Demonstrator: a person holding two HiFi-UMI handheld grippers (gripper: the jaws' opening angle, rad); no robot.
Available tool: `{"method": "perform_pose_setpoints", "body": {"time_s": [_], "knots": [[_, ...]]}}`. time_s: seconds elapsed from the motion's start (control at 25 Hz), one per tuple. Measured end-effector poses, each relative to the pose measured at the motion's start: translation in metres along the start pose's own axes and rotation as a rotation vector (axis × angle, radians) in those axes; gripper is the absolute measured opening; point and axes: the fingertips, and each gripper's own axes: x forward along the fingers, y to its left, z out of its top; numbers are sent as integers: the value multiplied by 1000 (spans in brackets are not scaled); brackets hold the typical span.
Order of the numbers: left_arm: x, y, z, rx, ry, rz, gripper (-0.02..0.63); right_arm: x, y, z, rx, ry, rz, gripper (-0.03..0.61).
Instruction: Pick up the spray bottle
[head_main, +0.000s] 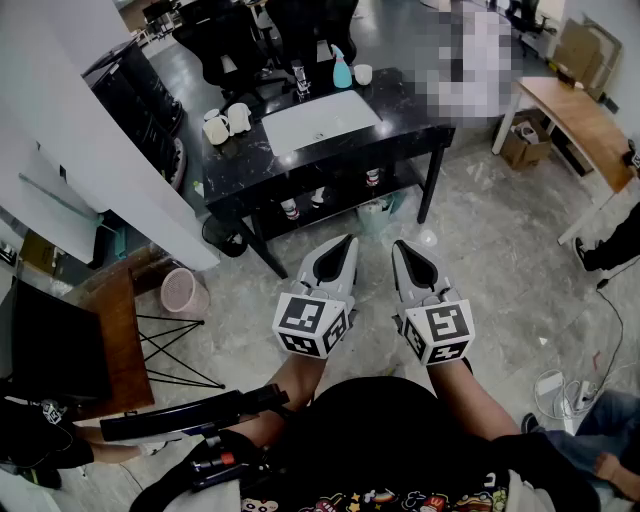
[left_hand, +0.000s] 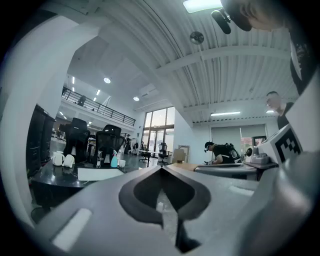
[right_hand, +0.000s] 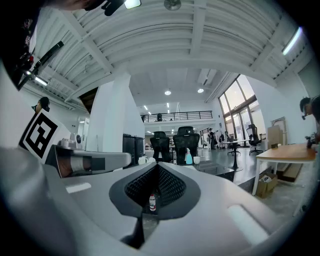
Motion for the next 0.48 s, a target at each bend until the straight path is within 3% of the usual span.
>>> {"method": "perform_pose_setpoints", "body": {"time_s": [0.48], "knots": [[6,-7,-4,3,16,-3,0,-2,-7,-1,9,-17,-2,25]]}}
